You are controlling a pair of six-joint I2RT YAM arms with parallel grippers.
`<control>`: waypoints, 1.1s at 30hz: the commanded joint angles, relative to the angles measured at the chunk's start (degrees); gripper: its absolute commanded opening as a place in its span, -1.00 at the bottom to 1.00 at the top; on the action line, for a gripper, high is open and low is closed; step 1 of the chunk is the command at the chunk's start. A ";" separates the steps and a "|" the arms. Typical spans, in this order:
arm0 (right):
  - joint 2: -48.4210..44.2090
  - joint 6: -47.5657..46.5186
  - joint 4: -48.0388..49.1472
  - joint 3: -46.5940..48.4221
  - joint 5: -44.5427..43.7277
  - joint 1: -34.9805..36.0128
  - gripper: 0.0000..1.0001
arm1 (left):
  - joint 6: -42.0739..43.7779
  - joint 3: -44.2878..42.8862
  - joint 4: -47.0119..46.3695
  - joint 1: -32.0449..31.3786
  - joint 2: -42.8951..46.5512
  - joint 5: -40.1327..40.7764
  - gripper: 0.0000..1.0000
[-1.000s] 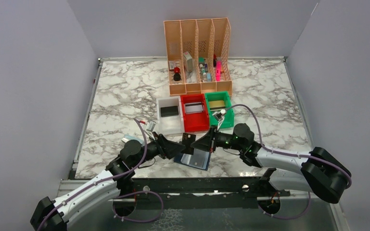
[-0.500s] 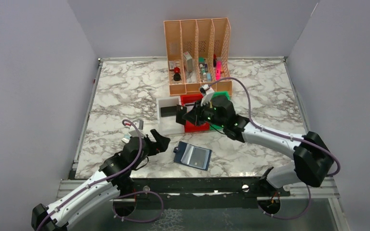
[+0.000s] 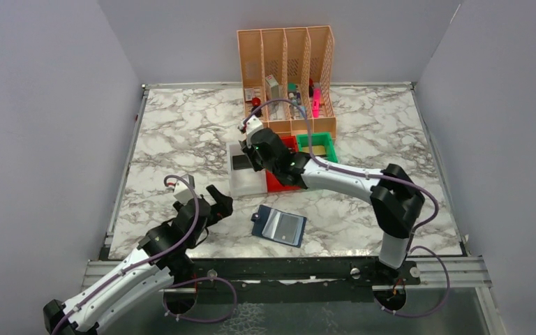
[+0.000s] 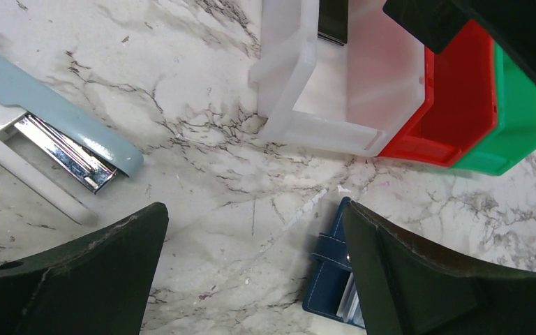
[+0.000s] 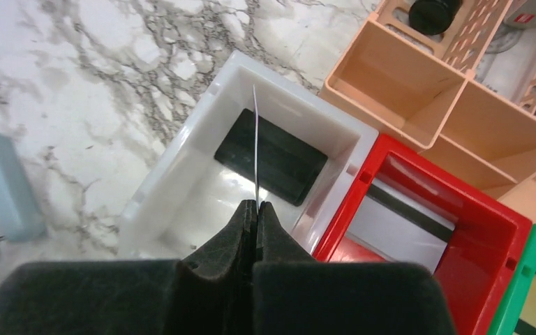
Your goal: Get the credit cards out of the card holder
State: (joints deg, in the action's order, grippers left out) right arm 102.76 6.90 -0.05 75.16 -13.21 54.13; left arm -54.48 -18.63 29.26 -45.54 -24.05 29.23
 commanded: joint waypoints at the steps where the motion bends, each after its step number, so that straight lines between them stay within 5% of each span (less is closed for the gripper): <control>1: 6.15 -9.21 -2.97 5.78 -12.23 2.11 -0.98 | -1.84 -2.00 3.53 0.07 2.55 2.69 0.98; 22: 20.03 -25.92 2.38 12.25 -18.55 2.74 -0.96 | -4.14 -0.09 4.98 0.03 10.75 2.82 0.98; 33: 22.70 -30.52 3.97 12.25 -18.91 2.80 -0.80 | -4.13 0.54 5.14 0.02 15.01 2.52 0.98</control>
State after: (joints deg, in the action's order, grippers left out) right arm 123.55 -21.28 2.74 86.17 -30.00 57.01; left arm -58.33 -18.81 33.65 -45.54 -9.74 31.11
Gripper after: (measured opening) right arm 0.089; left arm 0.987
